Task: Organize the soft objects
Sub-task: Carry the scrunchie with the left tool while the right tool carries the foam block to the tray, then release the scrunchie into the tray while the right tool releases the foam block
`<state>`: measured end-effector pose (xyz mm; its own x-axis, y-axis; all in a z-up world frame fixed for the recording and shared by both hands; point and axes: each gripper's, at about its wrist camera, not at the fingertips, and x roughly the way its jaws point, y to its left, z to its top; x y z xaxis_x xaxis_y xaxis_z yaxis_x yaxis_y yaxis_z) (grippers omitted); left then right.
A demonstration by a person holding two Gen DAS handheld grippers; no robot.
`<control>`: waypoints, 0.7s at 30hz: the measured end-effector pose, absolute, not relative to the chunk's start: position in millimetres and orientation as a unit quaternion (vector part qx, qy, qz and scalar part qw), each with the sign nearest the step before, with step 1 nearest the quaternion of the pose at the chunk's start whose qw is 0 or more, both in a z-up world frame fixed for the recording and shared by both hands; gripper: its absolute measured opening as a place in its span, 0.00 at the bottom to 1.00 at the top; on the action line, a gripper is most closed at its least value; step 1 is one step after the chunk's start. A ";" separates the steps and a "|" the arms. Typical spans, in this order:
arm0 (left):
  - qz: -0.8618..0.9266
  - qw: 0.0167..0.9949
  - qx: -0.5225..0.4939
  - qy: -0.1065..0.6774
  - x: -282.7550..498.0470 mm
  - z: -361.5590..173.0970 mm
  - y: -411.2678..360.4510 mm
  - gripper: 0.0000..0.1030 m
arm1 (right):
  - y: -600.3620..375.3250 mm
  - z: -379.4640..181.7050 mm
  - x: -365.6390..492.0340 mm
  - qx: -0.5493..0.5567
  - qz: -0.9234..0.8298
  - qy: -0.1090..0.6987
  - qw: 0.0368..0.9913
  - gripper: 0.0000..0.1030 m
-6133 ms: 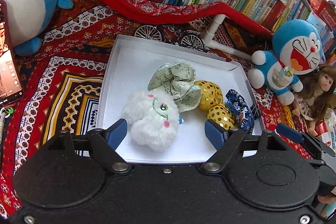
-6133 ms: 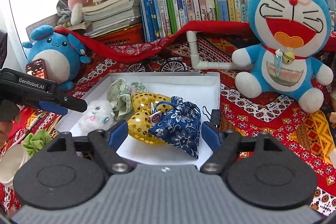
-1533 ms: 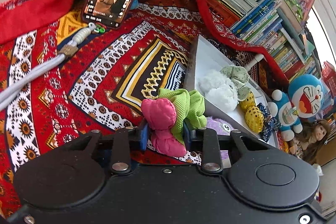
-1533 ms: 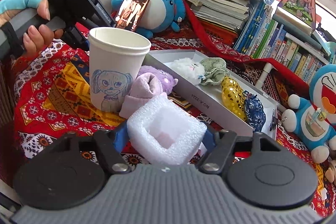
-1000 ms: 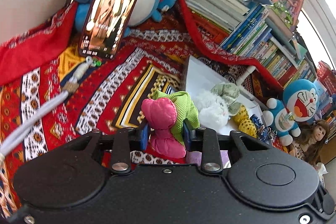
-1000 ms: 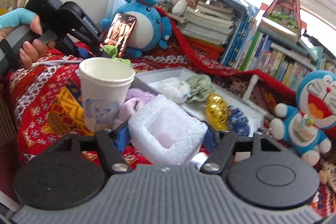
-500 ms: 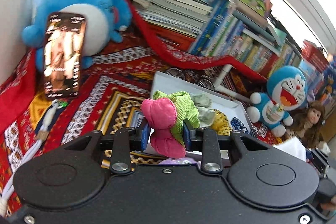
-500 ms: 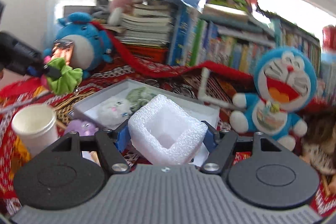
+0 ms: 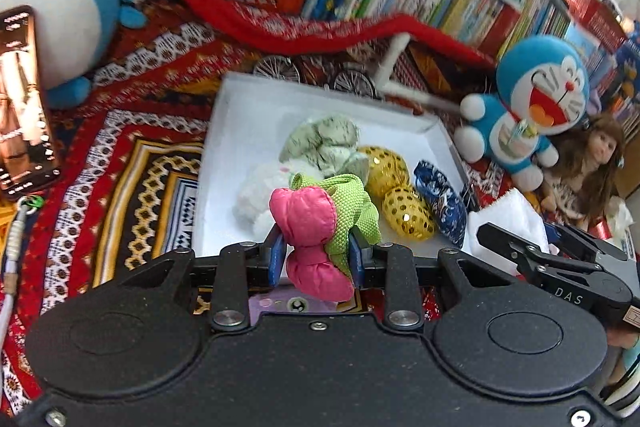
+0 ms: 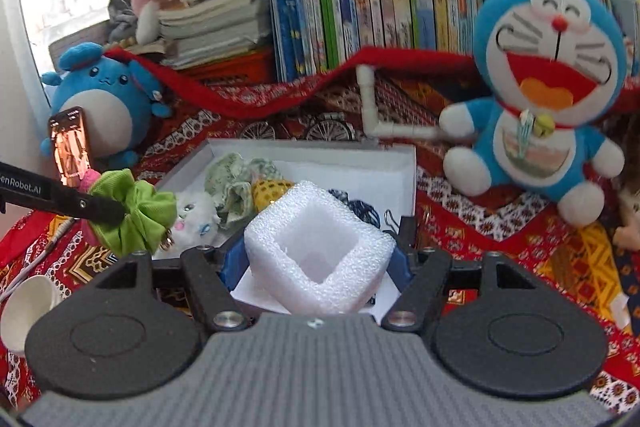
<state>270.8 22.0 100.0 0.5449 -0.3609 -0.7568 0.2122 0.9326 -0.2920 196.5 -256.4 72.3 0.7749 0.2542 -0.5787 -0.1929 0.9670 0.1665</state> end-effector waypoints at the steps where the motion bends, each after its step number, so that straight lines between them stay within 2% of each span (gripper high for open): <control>1: -0.165 0.873 -0.081 0.452 274.1 98.1 18.6 0.29 | -256.0 70.0 198.2 0.051 0.120 0.317 0.940 0.71; 21: -0.168 0.859 -0.053 0.481 321.1 80.7 -28.6 0.30 | -246.7 49.9 238.5 0.078 0.120 0.329 0.933 0.70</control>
<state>321.1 -28.6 80.7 0.4818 -0.3391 -0.8080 0.2376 0.9381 -0.2520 238.5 -246.7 49.9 0.7543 0.2753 -0.5960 -0.1721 0.9590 0.2252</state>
